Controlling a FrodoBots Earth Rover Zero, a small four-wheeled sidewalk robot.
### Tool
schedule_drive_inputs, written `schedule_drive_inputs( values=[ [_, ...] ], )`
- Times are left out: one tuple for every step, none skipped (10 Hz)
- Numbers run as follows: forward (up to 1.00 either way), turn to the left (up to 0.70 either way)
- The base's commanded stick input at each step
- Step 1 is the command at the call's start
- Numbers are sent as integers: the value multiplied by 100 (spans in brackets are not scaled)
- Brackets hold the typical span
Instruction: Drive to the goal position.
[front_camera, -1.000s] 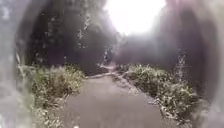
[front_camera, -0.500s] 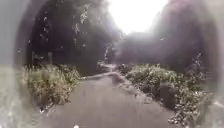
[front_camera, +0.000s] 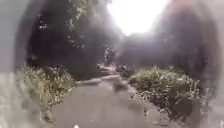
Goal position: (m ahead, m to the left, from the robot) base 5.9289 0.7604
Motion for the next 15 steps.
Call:
schedule_drive_inputs(
  values=[
    [100, 0],
    [100, 0],
    [100, 0],
    [100, 0],
    [100, 0],
    [100, 0],
    [100, 0],
    [100, 0],
    [100, 0],
    [100, 0],
    [100, 0],
    [100, 0],
    [100, 0],
    [100, 0],
    [100, 0]
  ],
)
